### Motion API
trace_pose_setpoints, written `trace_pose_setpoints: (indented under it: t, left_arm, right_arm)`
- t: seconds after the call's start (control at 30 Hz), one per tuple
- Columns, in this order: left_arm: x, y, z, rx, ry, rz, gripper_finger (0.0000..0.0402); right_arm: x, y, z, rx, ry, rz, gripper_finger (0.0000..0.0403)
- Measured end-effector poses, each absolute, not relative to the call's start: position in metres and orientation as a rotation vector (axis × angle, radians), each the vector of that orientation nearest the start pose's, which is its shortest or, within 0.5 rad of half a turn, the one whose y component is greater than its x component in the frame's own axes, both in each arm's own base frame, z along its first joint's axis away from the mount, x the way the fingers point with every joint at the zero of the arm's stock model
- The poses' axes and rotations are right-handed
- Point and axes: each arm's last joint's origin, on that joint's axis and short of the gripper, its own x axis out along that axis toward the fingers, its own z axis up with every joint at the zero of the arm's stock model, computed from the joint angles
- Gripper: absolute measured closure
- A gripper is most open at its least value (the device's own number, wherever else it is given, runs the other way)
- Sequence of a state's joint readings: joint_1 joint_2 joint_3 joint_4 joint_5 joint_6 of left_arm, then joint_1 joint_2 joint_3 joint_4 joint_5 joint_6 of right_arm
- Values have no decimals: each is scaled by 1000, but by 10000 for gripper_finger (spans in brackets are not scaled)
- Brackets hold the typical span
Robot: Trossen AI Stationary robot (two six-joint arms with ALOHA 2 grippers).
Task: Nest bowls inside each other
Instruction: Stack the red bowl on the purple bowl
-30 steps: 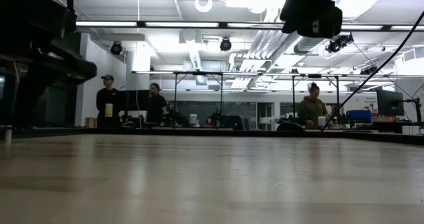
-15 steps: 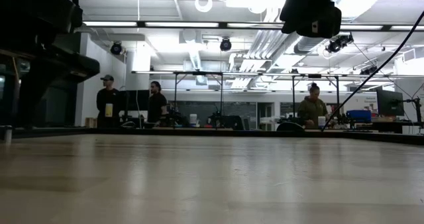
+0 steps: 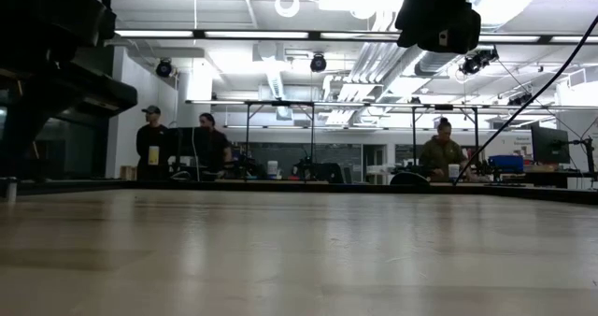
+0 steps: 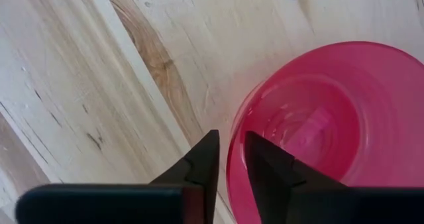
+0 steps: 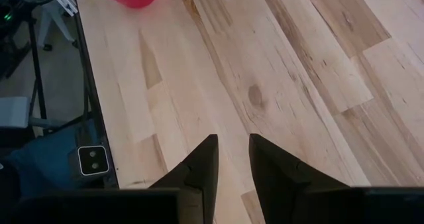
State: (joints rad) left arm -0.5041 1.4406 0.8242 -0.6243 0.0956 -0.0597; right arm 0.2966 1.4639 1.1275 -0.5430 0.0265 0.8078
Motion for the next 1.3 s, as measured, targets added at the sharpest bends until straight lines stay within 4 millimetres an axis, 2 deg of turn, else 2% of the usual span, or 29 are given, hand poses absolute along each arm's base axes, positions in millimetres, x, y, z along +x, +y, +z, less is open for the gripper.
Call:
trace_pose_setpoints:
  t: [0.43,0.8,0.97,1.17,1.3]
  left_arm:
    - [218,-125,181,178,1255,-520,395]
    - [223,-126,183,116,1223,-435,399]
    - [231,-130,197,57,1183,-395,399]
    - [242,-135,225,14,1127,-388,400]
    - [248,-127,238,3,1131,-311,400]
  right_arm:
    - [291,88,267,610,915,-111,325]
    - [287,86,263,649,968,-172,325]
    - [286,86,263,647,975,-175,325]
    - [286,87,263,639,978,-167,325]
    - [285,91,263,597,981,-136,325]
